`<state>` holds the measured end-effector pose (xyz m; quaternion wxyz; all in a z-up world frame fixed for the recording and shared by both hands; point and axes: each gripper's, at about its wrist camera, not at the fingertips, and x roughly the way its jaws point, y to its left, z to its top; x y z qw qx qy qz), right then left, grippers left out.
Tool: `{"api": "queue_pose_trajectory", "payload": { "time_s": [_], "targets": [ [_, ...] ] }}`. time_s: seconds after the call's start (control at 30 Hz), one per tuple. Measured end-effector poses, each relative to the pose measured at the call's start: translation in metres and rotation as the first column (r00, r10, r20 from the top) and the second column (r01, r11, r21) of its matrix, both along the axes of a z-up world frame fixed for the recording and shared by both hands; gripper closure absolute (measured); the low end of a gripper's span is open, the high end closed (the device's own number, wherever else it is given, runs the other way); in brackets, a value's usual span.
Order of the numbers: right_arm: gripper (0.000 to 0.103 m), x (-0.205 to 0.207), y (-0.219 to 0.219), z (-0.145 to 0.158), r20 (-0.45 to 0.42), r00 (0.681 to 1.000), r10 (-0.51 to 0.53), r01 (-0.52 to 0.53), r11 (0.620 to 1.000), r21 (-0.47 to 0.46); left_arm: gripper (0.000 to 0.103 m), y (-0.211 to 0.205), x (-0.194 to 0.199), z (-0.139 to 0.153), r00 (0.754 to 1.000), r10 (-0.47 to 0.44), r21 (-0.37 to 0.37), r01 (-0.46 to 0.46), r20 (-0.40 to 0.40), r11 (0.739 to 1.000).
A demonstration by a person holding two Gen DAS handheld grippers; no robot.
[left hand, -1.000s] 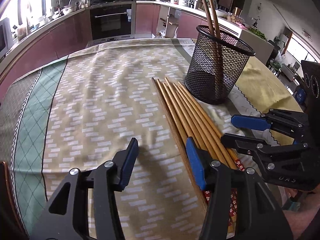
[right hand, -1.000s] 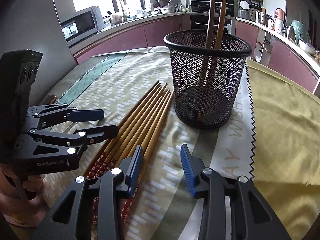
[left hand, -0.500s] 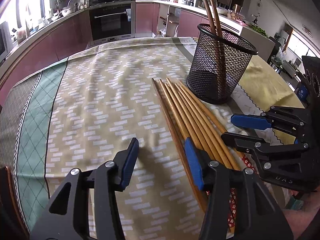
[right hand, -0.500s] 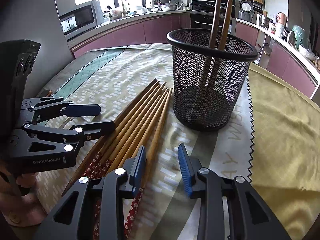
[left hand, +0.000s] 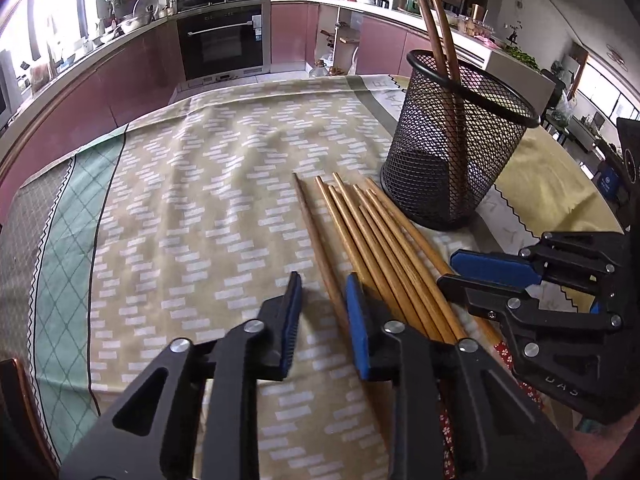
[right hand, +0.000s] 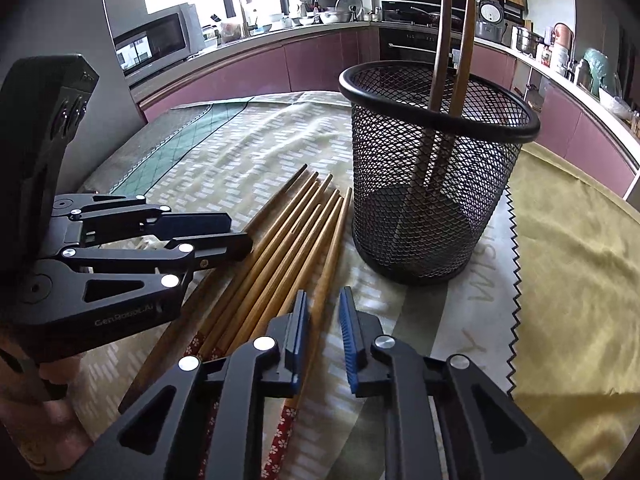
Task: Organize utensils
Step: 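Close the right tool on another chopstick while the left tool grasps one too, then raise both held chopsticks upright and insert them into the mesh cup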
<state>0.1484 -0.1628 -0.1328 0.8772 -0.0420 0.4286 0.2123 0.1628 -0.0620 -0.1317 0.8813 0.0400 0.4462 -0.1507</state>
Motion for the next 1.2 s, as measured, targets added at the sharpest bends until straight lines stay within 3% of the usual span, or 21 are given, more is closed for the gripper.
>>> {"api": "queue_pose_trajectory", "payload": {
  "time_s": [0.1, 0.5, 1.2],
  "targets": [
    [0.095, 0.002, -0.001, 0.0, -0.008, 1.0, -0.007, 0.007, 1.0, 0.021, 0.091, 0.0, 0.001, 0.0, 1.0, 0.011, -0.012, -0.011, -0.003, 1.0],
    [0.097, -0.004, -0.01, 0.007, -0.01, 1.0, -0.011, 0.012, 0.996, 0.088, 0.094, 0.008, -0.006, 0.007, 0.999, 0.035, -0.062, -0.035, 0.0, 0.997],
    [0.097, -0.029, -0.035, 0.056, 0.114, 0.993, 0.025, -0.049, 0.975, 0.218, 0.095, 0.012, -0.046, 0.07, 0.991, -0.049, -0.139, 0.066, 0.121, 0.988]
  ]
}}
